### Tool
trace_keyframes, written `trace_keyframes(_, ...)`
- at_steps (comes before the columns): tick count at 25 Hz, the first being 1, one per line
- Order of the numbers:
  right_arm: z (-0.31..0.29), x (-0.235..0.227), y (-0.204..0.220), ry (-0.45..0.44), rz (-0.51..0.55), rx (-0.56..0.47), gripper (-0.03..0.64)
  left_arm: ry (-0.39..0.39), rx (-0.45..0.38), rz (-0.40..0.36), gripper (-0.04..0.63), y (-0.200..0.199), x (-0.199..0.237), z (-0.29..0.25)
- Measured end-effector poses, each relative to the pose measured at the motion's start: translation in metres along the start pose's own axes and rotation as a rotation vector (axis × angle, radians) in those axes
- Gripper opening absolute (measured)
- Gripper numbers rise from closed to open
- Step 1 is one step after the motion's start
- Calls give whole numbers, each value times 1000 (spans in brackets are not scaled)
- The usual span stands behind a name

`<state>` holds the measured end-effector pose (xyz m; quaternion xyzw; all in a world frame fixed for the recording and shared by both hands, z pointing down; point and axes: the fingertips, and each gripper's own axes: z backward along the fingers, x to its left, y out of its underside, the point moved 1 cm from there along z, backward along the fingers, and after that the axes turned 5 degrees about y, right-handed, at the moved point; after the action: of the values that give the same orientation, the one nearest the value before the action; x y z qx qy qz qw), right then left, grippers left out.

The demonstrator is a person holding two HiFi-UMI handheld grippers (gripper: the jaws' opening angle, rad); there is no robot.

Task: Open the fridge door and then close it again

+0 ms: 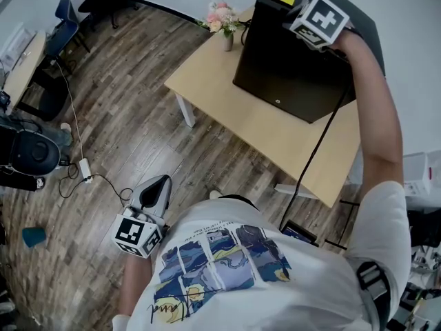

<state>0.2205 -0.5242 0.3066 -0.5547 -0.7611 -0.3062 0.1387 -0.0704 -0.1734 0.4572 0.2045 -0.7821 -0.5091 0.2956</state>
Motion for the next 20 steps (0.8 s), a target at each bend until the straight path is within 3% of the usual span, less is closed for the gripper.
trace_keyframes(12, 0, -1, 2, 18, -9, 4, 37, -4, -7, 3, 8, 3, -2, 16)
trace_keyframes(20, 0, -2, 5, 117, -39, -50, 51, -2, -18, 2, 8, 10, -6, 44)
